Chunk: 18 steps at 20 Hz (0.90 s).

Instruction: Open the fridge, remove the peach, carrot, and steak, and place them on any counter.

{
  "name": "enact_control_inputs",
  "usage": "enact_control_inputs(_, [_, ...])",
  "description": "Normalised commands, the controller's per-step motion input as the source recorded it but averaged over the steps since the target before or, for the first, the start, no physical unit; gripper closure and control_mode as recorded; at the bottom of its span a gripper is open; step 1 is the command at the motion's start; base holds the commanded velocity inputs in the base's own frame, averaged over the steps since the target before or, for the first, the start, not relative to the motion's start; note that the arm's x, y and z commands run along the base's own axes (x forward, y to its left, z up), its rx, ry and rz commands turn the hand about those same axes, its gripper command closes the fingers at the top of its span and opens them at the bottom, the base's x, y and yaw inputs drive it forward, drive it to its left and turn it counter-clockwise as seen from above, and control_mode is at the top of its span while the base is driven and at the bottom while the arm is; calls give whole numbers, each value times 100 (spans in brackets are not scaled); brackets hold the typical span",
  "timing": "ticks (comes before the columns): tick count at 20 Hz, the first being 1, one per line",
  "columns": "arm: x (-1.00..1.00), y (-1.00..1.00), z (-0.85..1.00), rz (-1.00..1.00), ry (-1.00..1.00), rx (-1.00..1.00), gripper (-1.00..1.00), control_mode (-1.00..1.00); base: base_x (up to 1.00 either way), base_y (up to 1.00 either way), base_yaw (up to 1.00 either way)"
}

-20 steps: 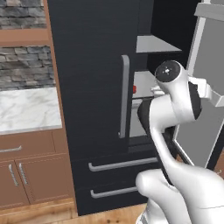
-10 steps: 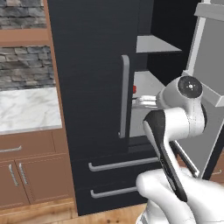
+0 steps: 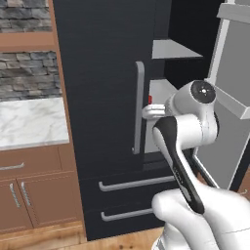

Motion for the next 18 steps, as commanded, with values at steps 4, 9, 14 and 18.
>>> enact_control_inputs(4, [54, 3, -18, 0, -4, 0, -100, -100, 0, 0, 0])
enact_control_inputs(9, [93, 0, -23, 2, 0, 0, -100, -100, 0, 0, 0])
enact_control_inputs(14, [93, 0, -19, 2, 0, 0, -100, -100, 0, 0, 0])
enact_control_inputs(18, [74, 10, -13, 0, 0, 0, -100, -100, 0, 0, 0])
